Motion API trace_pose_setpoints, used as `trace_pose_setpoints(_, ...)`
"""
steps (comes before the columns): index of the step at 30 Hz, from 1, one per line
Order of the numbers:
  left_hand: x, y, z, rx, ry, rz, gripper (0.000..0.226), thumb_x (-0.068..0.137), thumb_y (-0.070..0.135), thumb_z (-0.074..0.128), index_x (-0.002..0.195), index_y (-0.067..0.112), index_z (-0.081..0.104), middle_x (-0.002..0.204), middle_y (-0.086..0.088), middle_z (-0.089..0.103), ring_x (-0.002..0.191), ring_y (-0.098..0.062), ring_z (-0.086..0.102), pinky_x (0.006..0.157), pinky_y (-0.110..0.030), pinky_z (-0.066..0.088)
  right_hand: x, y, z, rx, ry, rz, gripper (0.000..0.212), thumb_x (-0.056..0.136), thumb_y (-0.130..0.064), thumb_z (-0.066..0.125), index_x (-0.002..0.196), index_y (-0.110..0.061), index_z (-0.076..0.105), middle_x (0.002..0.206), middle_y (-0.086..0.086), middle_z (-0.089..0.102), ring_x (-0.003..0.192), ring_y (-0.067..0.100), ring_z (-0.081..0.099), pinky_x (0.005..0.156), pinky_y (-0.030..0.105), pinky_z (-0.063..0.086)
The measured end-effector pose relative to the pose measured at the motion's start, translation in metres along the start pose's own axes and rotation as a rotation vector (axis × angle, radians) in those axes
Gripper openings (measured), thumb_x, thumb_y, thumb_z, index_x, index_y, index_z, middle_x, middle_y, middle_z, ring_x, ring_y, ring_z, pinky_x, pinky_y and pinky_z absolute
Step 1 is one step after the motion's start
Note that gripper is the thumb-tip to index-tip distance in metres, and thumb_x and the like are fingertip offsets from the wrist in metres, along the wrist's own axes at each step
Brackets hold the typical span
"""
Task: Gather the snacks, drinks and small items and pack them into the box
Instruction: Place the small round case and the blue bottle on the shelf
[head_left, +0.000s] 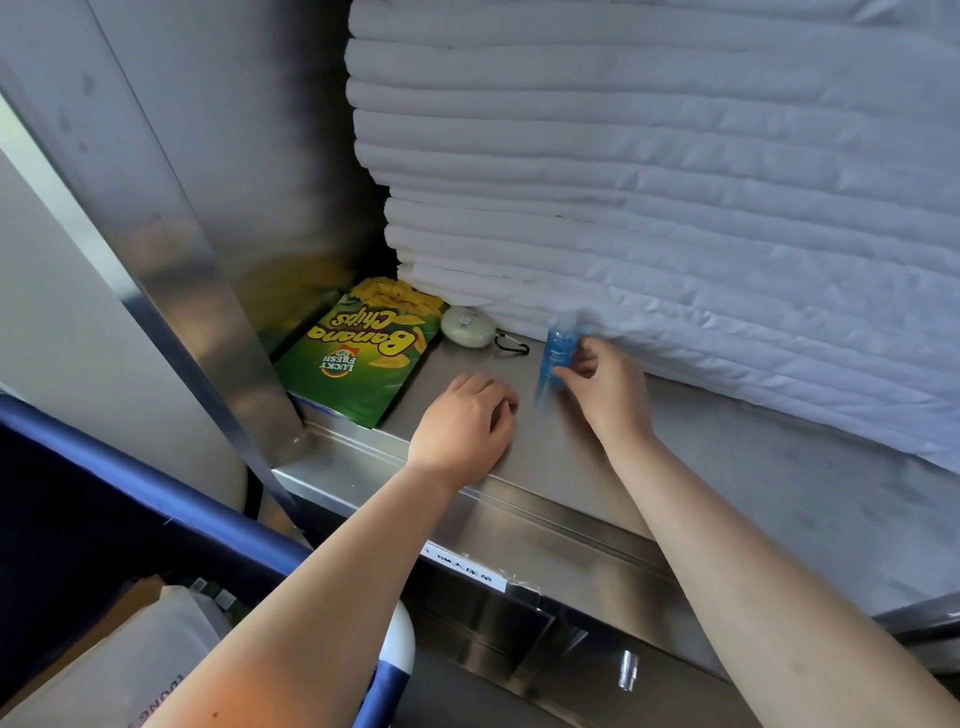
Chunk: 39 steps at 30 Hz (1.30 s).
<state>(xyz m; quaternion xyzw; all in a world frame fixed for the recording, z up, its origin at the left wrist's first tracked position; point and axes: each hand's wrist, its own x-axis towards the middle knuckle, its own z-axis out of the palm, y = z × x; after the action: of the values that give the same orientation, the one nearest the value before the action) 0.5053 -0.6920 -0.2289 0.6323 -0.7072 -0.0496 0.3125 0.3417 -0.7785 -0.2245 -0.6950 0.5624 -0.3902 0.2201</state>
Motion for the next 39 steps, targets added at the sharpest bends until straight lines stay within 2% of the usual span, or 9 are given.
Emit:
trace_pose_setpoints(5,0.001,-0.001,0.001,0.006,-0.001,-0.006,0.019,0.089,0.017,0.049,0.095,0.018,0.067,0.099,0.005,0.064,0.096,-0.018,0.052,0.076,-0.032,0.046,0.008,-0.003,0.010,0.032,0.052,-0.012,0.020,0.073,-0.017,0.077,0.092,-0.016,0.070,0.079,-0.007,0.068,0.068,0.003,0.060,0.066,0.016,0.044)
trace_pose_setpoints(17,0.001,0.002,-0.001,0.010,-0.005,-0.016,0.019,0.089,0.016,0.050,0.095,0.019,0.068,0.099,0.006,0.064,0.097,-0.017,0.051,0.075,-0.032,0.046,0.010,-0.004,0.010,0.023,0.037,-0.011,0.018,0.073,-0.018,0.077,0.090,-0.013,0.073,0.083,0.000,0.073,0.075,0.011,0.066,0.076,0.033,0.053)
trace_pose_setpoints(23,0.001,0.003,-0.002,0.013,-0.019,-0.020,0.020,0.089,0.017,0.049,0.096,0.018,0.068,0.100,0.005,0.063,0.099,-0.017,0.051,0.077,-0.034,0.046,0.008,-0.006,0.012,-0.005,0.045,-0.007,0.016,0.073,-0.023,0.076,0.087,-0.015,0.072,0.080,-0.003,0.071,0.075,0.012,0.065,0.073,0.033,0.052)
trace_pose_setpoints(25,0.001,0.002,-0.002,0.013,-0.018,-0.020,0.020,0.089,0.017,0.049,0.096,0.018,0.068,0.101,0.005,0.064,0.099,-0.017,0.051,0.077,-0.033,0.046,0.006,-0.006,0.012,-0.018,0.038,-0.003,0.018,0.074,-0.024,0.076,0.089,-0.016,0.071,0.081,-0.003,0.071,0.076,0.014,0.065,0.073,0.032,0.052)
trace_pose_setpoints(27,0.001,0.002,-0.001,0.022,-0.019,-0.014,0.019,0.090,0.017,0.050,0.097,0.018,0.068,0.101,0.005,0.063,0.100,-0.017,0.051,0.077,-0.033,0.046,0.002,-0.005,0.009,-0.044,0.026,0.009,0.030,0.076,-0.029,0.076,0.100,-0.014,0.068,0.089,0.001,0.069,0.082,0.017,0.064,0.076,0.034,0.051)
trace_pose_setpoints(30,0.001,0.001,0.000,0.034,-0.025,-0.001,0.020,0.090,0.017,0.050,0.099,0.018,0.067,0.102,0.004,0.063,0.101,-0.018,0.051,0.079,-0.033,0.045,-0.017,-0.001,0.001,-0.189,-0.089,-0.034,0.055,0.080,-0.037,0.071,0.124,-0.009,0.054,0.118,0.009,0.058,0.109,0.024,0.053,0.092,0.034,0.043)
trace_pose_setpoints(33,0.002,0.001,0.000,0.087,-0.078,0.032,0.027,0.092,0.024,0.047,0.112,0.021,0.065,0.119,0.004,0.059,0.112,-0.018,0.048,0.090,-0.034,0.043,-0.050,0.007,-0.010,-0.508,-0.217,-0.181,0.060,0.090,-0.047,0.052,0.137,-0.010,0.042,0.143,0.010,0.040,0.133,0.026,0.033,0.108,0.034,0.025)
trace_pose_setpoints(36,0.003,-0.001,0.003,0.209,-0.198,0.085,0.042,0.096,0.037,0.040,0.135,0.026,0.049,0.144,0.004,0.042,0.133,-0.015,0.032,0.108,-0.030,0.021,-0.074,0.015,-0.025,-0.634,-0.321,-0.173,0.061,0.096,-0.053,0.030,0.147,-0.020,0.025,0.156,0.002,0.019,0.144,0.020,0.012,0.116,0.034,0.009)
trace_pose_setpoints(39,0.006,-0.005,0.008,0.316,-0.346,0.100,0.054,0.097,0.048,0.029,0.147,0.027,0.025,0.156,0.003,0.020,0.143,-0.014,0.012,0.113,-0.032,0.006,-0.083,0.017,-0.032,-0.665,-0.374,-0.125,0.061,0.096,-0.055,0.020,0.150,-0.025,0.014,0.159,-0.002,0.007,0.145,0.016,0.002,0.116,0.034,0.001)
